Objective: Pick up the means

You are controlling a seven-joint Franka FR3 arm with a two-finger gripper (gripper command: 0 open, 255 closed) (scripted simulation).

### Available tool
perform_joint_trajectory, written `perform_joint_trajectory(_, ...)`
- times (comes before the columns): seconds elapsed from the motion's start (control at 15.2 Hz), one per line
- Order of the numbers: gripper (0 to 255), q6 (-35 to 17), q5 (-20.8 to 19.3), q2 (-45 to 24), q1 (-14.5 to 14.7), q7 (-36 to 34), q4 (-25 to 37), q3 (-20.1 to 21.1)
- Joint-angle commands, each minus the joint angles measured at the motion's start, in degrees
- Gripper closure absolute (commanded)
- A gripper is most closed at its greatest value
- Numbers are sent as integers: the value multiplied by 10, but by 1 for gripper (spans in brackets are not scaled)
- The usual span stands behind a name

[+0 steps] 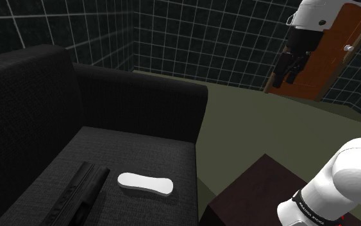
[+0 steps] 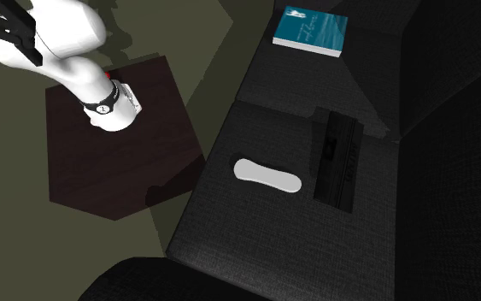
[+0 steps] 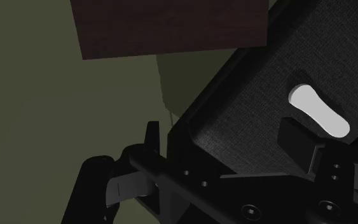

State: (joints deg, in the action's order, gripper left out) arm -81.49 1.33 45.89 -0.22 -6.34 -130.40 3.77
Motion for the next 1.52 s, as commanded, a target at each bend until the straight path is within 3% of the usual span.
perform_joint_trajectory(0.0, 0, 0, 0, 0, 0, 0, 0, 0)
perform_joint_trajectory(0.73, 0, -206, 33, -108, 54, 30, -81, 56)
perform_joint_trajectory(1.45, 0, -401, 37, -284, 95, 50, -84, 122)
